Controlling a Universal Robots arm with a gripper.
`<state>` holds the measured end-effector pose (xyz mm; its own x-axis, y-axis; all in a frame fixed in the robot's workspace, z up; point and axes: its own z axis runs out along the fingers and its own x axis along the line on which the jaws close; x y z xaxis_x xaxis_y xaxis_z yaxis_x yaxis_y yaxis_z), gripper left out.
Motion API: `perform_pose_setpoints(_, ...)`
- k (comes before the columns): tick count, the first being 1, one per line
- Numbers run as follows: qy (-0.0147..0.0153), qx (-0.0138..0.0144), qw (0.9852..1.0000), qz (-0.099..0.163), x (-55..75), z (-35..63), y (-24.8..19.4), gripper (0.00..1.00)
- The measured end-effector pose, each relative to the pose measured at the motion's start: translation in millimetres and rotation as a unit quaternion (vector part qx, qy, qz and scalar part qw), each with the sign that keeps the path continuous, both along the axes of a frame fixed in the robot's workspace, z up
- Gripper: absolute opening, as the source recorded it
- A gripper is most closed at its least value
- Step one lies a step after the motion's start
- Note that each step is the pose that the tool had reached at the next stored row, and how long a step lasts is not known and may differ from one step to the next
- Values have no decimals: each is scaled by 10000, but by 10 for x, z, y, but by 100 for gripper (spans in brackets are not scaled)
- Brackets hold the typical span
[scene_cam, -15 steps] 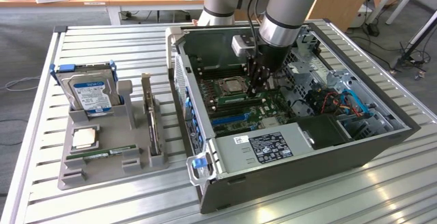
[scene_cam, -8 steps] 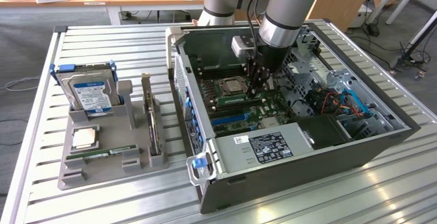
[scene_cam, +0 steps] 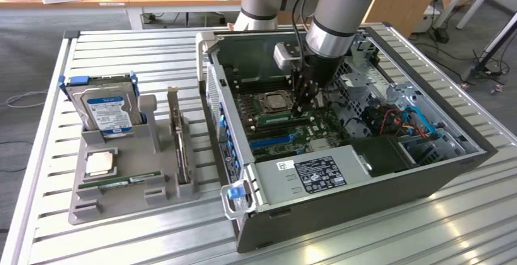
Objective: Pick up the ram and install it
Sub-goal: 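Insert the ram into the slot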
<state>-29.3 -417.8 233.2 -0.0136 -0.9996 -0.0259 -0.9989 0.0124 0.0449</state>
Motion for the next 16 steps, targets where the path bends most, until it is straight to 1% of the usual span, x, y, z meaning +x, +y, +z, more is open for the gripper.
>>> perform_pose_setpoints(16,1,-2,10000,0,0,-22,0,12)
